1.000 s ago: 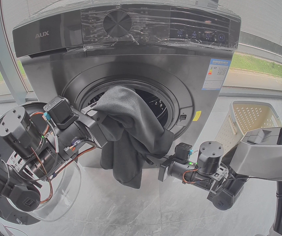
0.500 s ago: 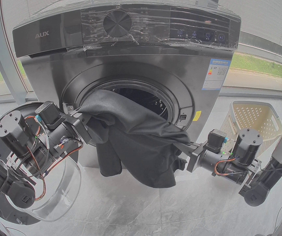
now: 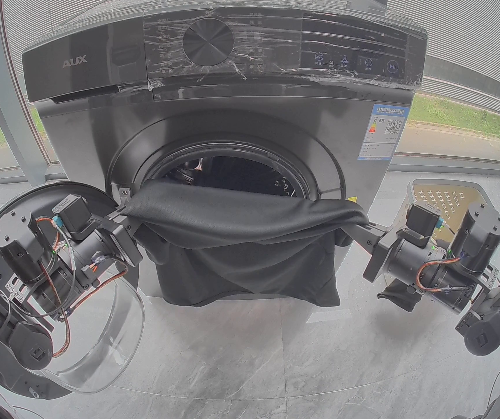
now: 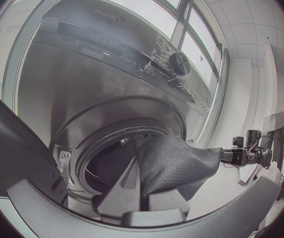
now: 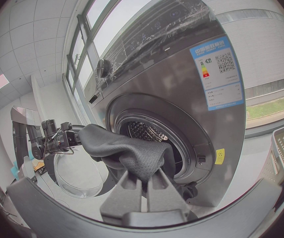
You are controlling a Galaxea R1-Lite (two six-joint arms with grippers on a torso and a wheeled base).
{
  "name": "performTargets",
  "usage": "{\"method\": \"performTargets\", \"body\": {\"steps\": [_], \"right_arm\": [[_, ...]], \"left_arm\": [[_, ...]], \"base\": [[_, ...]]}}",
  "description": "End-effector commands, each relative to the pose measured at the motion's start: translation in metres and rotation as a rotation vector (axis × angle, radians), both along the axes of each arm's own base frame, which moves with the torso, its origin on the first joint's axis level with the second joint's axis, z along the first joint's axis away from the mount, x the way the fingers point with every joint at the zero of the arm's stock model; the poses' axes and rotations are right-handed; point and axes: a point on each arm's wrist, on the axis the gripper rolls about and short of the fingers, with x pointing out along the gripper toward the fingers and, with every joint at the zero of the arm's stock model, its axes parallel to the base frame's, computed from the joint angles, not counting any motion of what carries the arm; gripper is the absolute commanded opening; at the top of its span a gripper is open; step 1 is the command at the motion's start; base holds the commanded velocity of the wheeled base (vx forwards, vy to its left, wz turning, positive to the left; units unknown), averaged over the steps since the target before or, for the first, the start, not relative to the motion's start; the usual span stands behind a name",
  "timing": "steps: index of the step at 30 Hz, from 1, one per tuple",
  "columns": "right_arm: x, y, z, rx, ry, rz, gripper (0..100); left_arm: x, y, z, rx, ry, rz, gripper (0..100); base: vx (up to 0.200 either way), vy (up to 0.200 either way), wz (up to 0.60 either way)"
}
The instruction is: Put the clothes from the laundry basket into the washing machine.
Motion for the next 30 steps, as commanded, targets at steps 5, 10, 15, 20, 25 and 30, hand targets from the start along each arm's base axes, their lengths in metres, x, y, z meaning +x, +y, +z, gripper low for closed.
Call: {"method": "performTargets", "body": {"steps": [5, 10, 15, 20, 25, 30], "right_arm": [[-0.013, -0.004, 0.001, 0.013, -0.012, 0.013, 0], [-0.020, -0.009, -0.004, 0.027, -0.018, -0.004, 0], [-0.019, -0.008, -0.004, 0.034, -0.023, -0.016, 0], [-0.020, -0.005, -0.005, 0.030, -0.018, -0.009, 0], [-0.018, -0.009, -0.007, 0.024, -0.010, -0.052, 0], [-0.008, -0.012, -0.019, 0.002, 0.022, -0.120, 0]], "left_arm": [[-0.001, 0.001, -0.007, 0.020, 0.021, -0.012, 0], [0.000, 0.006, -0.009, 0.023, 0.036, -0.051, 100], [0.002, 0.009, -0.008, 0.021, 0.030, -0.031, 100], [0.004, 0.014, -0.009, 0.023, 0.034, -0.011, 100], [0.007, 0.019, -0.006, 0.016, 0.022, 0.012, 100], [0.008, 0.022, -0.007, 0.023, 0.021, 0.020, 100]], "base": [[0.000, 0.000, 0.00], [0.000, 0.000, 0.00], [0.000, 0.000, 0.00], [0.000, 0.000, 0.00], [0.000, 0.000, 0.00], [0.000, 0.000, 0.00]]}}
